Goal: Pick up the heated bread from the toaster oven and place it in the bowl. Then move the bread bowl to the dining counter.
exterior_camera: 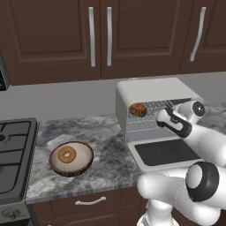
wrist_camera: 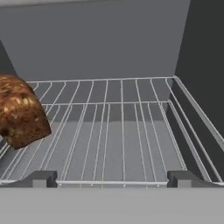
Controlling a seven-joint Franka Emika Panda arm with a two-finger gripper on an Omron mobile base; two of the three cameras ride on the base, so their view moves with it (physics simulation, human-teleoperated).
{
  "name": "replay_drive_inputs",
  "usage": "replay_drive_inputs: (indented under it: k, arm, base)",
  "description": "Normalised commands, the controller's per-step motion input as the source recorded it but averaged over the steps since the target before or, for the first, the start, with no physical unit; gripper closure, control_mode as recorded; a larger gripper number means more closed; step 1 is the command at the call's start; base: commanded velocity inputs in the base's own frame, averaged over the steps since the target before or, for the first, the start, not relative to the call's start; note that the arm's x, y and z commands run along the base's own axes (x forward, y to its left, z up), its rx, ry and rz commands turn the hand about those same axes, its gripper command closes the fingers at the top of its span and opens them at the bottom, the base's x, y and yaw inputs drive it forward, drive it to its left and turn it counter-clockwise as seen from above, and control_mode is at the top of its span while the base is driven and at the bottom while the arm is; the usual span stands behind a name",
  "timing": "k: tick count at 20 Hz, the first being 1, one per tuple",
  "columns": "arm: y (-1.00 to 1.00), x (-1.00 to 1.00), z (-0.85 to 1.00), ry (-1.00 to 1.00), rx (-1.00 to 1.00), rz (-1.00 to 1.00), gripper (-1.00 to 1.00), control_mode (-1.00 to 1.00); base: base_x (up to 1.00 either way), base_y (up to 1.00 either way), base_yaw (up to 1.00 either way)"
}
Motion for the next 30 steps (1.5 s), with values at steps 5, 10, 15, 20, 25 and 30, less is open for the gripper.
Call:
replay_drive_inputs:
  k: [5, 10, 15, 20, 25, 30]
  arm:
    - [-0.05, 0.34, -0.13, -0.01, 0.0, 0.0, -1.0, -1.0]
    - [-0.01, 0.3, -0.18, 0.0, 0.0, 0.0, -1.0, -1.0]
    - [0.0, 0.23, -0.26, 0.0, 0.0, 0.0, -1.0, -1.0]
    - [0.0, 0.26, -0.26, 0.0, 0.0, 0.0, -1.0, -1.0]
    - [0.0, 0.11, -0.28, 0.0, 0.0, 0.0, -1.0, -1.0]
    - [-0.02, -0.48, -0.29, 0.03, 0.0, 0.0, -1.0, -1.0]
  base:
    - [0.0, 0.0, 0.0]
    - [0.0, 0.0, 0.0]
    - [0.0, 0.0, 0.0]
    - [0.0, 0.0, 0.0]
    - [0.0, 0.0, 0.0]
    - [0.0, 0.0, 0.0]
